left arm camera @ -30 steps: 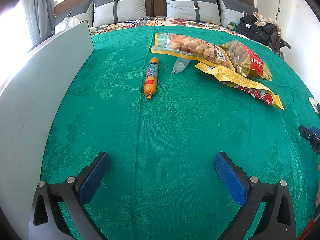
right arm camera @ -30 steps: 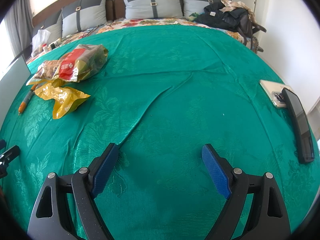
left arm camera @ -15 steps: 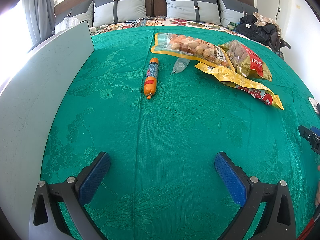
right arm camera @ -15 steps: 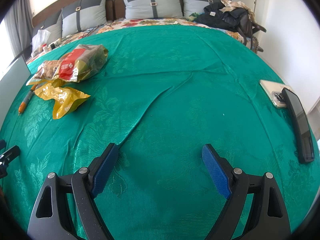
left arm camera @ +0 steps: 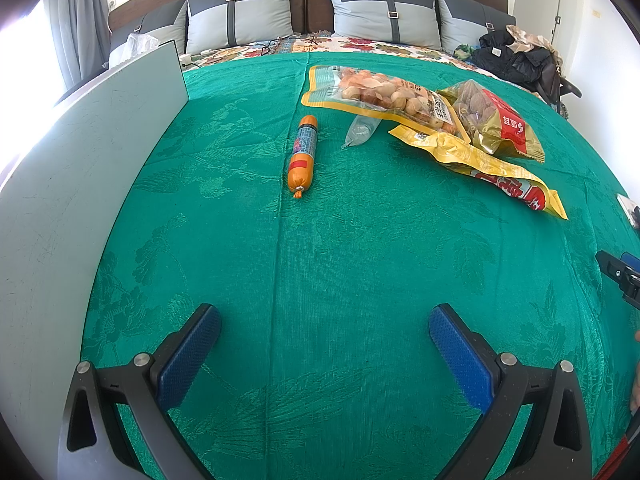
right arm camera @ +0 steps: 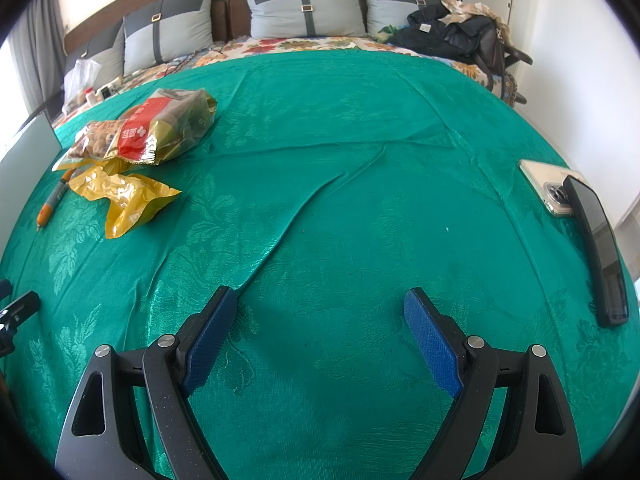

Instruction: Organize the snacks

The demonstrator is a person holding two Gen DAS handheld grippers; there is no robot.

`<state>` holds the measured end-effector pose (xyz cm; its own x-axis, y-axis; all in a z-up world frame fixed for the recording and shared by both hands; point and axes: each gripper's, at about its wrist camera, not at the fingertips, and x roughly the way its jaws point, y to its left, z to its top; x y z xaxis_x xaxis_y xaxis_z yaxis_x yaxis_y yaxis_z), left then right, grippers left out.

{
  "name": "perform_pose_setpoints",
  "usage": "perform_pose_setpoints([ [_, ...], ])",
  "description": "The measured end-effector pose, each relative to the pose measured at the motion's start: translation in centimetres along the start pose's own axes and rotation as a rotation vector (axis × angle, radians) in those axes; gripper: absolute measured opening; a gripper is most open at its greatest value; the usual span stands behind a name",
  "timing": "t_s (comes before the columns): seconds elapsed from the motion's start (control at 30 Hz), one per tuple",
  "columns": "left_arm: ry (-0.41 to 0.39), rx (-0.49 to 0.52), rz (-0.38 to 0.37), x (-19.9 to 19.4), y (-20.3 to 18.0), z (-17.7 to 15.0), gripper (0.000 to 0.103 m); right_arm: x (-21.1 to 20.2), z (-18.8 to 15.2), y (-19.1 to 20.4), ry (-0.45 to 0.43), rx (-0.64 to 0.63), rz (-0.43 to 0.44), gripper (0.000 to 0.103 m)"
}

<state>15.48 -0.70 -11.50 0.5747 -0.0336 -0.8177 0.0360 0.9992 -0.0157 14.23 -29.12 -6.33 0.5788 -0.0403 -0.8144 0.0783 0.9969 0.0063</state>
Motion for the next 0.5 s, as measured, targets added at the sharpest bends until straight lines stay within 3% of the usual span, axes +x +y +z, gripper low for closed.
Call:
perform_pose_setpoints([
  [0.37, 0.004, 0.001, -0.004, -0.01, 0.03, 0.04, 0.103, 0.02, 0.01, 0.04, 0.000, 0.000, 0.000, 0.089],
  [0.5, 0.054, -0.002, -0.046, -0.43, 0.72, 0.61, 0.103, 0.04, 0.02, 0.07, 0.000, 0.001, 0.000, 0.089],
])
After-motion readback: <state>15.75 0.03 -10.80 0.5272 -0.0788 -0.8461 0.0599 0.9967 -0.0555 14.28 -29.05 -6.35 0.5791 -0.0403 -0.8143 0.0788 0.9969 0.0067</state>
